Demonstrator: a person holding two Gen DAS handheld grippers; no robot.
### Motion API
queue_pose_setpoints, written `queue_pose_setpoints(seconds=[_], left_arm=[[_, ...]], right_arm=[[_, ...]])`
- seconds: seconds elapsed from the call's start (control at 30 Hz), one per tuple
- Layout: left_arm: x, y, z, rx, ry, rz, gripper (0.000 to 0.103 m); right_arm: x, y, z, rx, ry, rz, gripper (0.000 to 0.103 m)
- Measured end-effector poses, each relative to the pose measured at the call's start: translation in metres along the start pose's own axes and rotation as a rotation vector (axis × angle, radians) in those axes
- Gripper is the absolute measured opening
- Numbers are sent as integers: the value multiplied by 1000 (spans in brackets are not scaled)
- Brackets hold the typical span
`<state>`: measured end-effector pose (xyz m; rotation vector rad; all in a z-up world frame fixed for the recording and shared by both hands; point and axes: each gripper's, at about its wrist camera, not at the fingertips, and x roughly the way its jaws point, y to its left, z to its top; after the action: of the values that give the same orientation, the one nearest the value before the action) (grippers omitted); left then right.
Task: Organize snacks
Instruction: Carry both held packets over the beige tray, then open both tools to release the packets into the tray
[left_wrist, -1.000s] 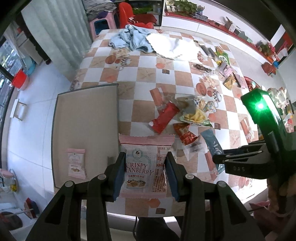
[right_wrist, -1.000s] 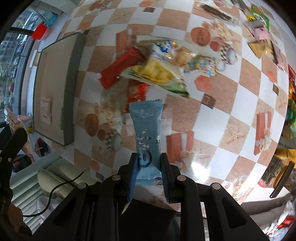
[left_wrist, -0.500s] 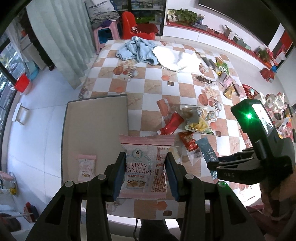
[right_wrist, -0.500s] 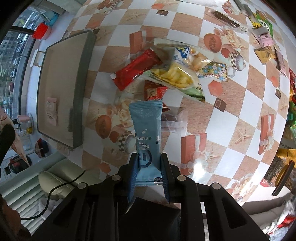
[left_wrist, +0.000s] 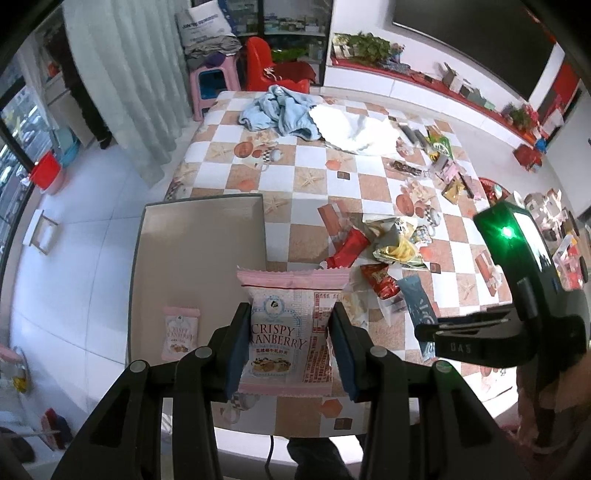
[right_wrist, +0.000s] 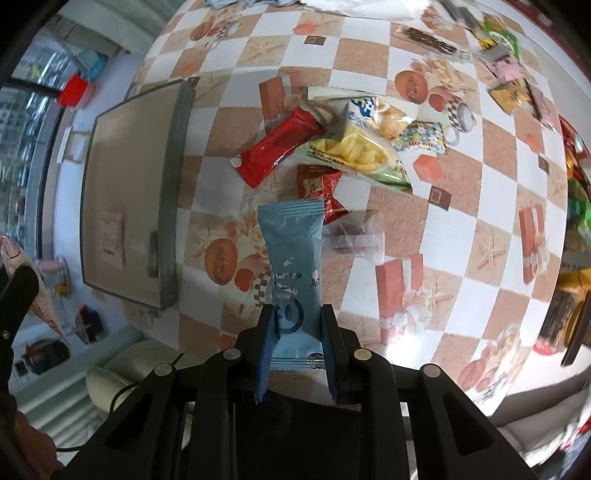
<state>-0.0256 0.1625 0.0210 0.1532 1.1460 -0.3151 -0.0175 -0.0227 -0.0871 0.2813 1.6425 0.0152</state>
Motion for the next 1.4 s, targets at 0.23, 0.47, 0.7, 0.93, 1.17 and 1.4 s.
queue_pose_setpoints(seconds=[0.23,0.47,0.7,0.93,1.17,1.4], left_arm=[[-5,26,-32,-60,9,0,46],[-2,57,-54,-122,36,25,46],[11,93,-60,-246,86,69,46],[34,125,-49,-409,155,102,46],[59,137,-25,-518,204,113,46],[85,138,-15,-552,265,131,46]], right_arm=[[-3,18,-20,20,-36,16,26],[4,55,-30,-10,-44,55,26],[14,93,-16,-115,-26,82,26],[25,128,20,-226,11,106,26],[33,161,60,-322,47,124,26],[57,182,85,-353,98,130,26]])
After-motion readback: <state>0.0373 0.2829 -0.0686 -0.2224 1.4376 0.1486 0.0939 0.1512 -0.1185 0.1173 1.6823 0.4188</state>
